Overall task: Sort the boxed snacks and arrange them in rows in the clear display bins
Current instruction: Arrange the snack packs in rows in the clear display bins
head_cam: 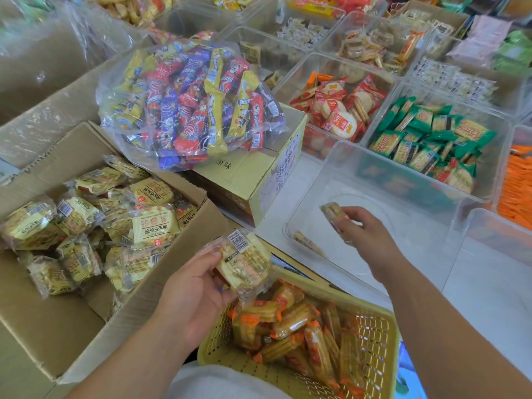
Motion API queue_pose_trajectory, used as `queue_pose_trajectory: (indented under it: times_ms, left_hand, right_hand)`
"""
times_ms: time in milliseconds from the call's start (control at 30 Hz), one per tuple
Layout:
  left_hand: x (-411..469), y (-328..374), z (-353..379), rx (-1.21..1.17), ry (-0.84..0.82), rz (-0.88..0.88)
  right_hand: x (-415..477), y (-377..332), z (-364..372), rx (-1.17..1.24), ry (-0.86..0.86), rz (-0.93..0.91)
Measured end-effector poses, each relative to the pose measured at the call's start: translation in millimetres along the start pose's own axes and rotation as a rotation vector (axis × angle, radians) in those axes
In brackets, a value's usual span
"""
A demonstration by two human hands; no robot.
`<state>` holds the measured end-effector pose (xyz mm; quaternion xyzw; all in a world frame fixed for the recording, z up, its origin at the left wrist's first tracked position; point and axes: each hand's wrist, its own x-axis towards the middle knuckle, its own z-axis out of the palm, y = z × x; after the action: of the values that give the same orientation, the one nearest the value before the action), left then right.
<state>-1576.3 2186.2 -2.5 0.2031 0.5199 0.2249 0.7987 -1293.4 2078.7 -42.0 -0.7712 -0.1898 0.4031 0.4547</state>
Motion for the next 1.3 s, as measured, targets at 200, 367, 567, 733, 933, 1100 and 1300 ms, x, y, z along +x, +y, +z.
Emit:
queue_pose_trajectory:
  times_ms: [200, 367, 567, 733, 933, 1100, 1300]
  left_hand:
    - [-4.4, 2.0, -5.4, 0.001, 0.015, 0.031]
    - [-6.7, 3.5, -8.8, 0.008, 0.031, 0.055]
    - [-6.5, 1.8, -12.0, 0.042, 0.035, 0.084]
    - [-11.8, 4.7, -9.0, 0.215, -0.067, 0.212]
    - [-18.8, 17.1, -9.4, 1.286, -0.158, 1.058]
    - [-24.9, 5.8, 5.5, 1.492, -0.438, 1.52]
    - [-44.0, 4.5, 24.0, 1.508, -0.488, 1.777]
  right_hand:
    - [56.0, 41.0, 3.9, -0.08, -0.209, 0.207]
    - [62.6, 39.0, 26.7, -0.404, -0.343, 0.112]
    - [56.7, 40.6, 33.4, -0.548, -0.457, 0.105]
    - [44.5, 21.9, 28.7, -0.537, -0.285, 0.071]
    - [-29.5, -20.1, 35.5, -0.192, -0.02, -0.191]
    - [-94.5, -33.0, 63.6, 0.094, -0.38, -0.016]
    - [-105.5, -22.8, 74.0, 0.579, -0.549, 0.242]
